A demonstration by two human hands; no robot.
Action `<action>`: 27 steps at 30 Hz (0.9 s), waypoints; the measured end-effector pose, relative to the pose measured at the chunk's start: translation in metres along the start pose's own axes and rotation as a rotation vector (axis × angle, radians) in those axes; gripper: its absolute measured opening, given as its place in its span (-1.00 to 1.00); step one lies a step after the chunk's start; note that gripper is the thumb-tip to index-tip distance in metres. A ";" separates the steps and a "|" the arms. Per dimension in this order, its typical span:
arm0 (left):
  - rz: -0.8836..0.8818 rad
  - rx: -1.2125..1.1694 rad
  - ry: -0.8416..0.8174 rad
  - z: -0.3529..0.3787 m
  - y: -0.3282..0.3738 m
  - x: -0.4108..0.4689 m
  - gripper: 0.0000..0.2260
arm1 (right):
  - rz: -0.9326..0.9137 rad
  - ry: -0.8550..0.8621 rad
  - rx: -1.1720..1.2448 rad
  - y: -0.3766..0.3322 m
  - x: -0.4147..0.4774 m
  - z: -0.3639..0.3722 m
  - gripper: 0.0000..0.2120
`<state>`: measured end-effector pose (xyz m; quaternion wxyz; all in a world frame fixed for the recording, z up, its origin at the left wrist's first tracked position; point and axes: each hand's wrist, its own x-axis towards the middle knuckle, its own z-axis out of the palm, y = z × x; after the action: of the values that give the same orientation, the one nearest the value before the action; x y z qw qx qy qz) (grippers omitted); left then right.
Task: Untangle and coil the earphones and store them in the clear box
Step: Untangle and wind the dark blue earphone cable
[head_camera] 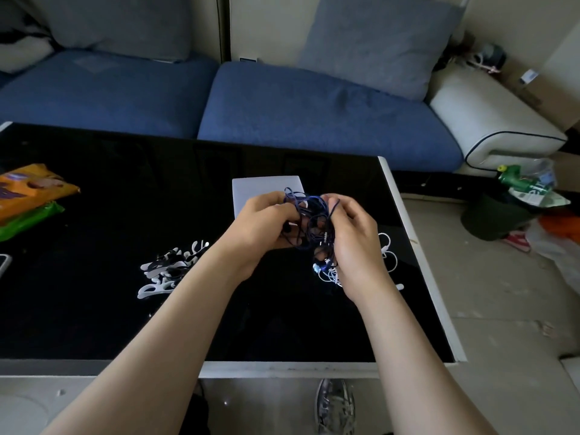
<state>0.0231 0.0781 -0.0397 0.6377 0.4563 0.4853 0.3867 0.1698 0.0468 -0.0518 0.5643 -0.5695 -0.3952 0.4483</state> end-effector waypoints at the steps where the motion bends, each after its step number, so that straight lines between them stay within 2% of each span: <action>1: -0.005 -0.045 0.015 0.000 0.002 -0.001 -0.78 | 0.033 -0.002 0.011 -0.003 0.001 0.000 -0.79; 7: -0.097 -0.394 0.215 0.004 0.005 0.002 -0.79 | 0.212 -0.062 0.081 -0.011 0.005 0.003 -0.66; 13: -0.198 -0.483 0.243 -0.007 0.000 -0.004 -0.78 | 0.260 -0.047 0.074 -0.014 0.004 0.006 -0.64; 16: -0.218 -0.537 0.267 -0.010 -0.004 -0.007 -0.74 | 0.241 0.007 0.114 -0.013 0.003 0.004 -0.71; 19: -0.219 -0.519 0.292 -0.010 -0.010 -0.011 -0.71 | 0.207 0.060 0.155 -0.014 0.003 0.005 -0.76; 23: -0.239 -0.473 0.308 -0.011 -0.014 -0.015 -0.73 | 0.294 0.024 0.315 -0.022 -0.002 0.010 -0.70; 27: -0.221 -0.396 0.331 -0.017 -0.014 -0.014 -0.76 | 0.344 -0.049 0.176 -0.022 -0.002 0.009 -0.75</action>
<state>0.0040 0.0648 -0.0508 0.6648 0.1979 0.5446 0.4715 0.1622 0.0489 -0.0293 0.5172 -0.5660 -0.2648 0.5849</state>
